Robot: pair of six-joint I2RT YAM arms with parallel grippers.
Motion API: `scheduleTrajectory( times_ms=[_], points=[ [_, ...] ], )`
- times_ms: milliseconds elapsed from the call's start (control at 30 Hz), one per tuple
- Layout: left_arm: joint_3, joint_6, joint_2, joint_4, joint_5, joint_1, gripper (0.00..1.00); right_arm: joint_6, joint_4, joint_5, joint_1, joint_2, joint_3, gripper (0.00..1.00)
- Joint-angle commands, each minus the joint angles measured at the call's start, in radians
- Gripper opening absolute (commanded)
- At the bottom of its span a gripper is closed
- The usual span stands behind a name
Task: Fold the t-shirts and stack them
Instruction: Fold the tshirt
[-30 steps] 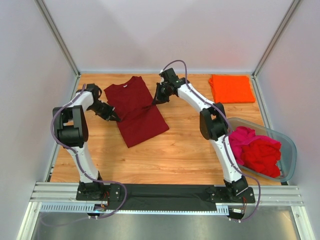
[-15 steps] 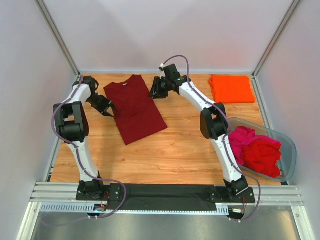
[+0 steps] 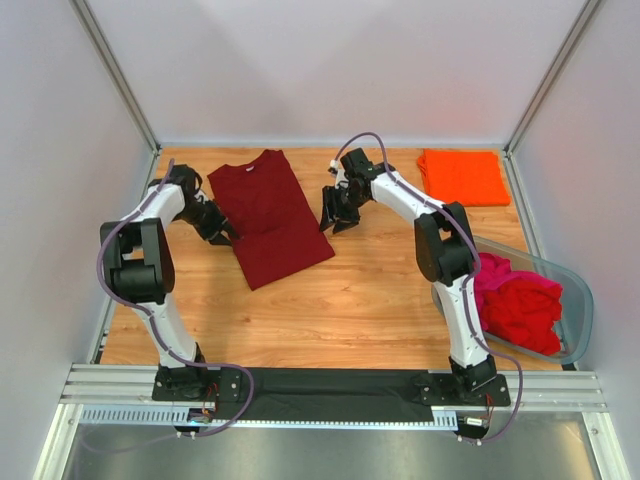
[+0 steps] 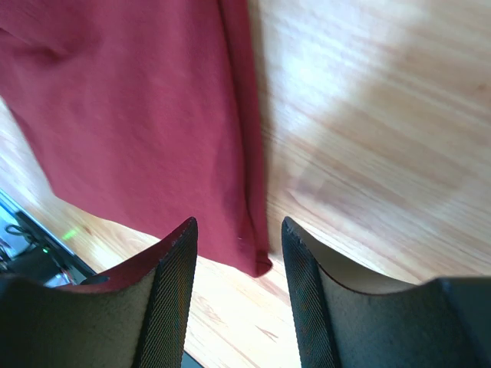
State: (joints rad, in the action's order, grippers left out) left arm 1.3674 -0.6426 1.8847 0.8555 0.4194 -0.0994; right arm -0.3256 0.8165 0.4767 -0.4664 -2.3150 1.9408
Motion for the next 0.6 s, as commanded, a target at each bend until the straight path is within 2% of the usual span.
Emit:
scheduleTrajectory(
  times_ms=[0,233,433,567],
  points=[
    [0.013,0.043,0.011,-0.116,0.107,0.000,0.33,0.068,0.007,0.034,-0.003,0.040,-0.026,0.49],
    [0.125,0.054,0.119,-0.072,0.009,-0.002,0.34,0.066,-0.003,0.013,-0.003,0.037,-0.057,0.48],
    [0.182,-0.002,0.227,-0.104,0.035,-0.036,0.35,0.062,-0.036,0.013,-0.002,0.058,-0.129,0.48],
    [0.217,-0.019,0.251,-0.081,-0.024,-0.046,0.35,0.057,-0.043,0.008,-0.002,0.058,-0.135,0.48]
  ],
)
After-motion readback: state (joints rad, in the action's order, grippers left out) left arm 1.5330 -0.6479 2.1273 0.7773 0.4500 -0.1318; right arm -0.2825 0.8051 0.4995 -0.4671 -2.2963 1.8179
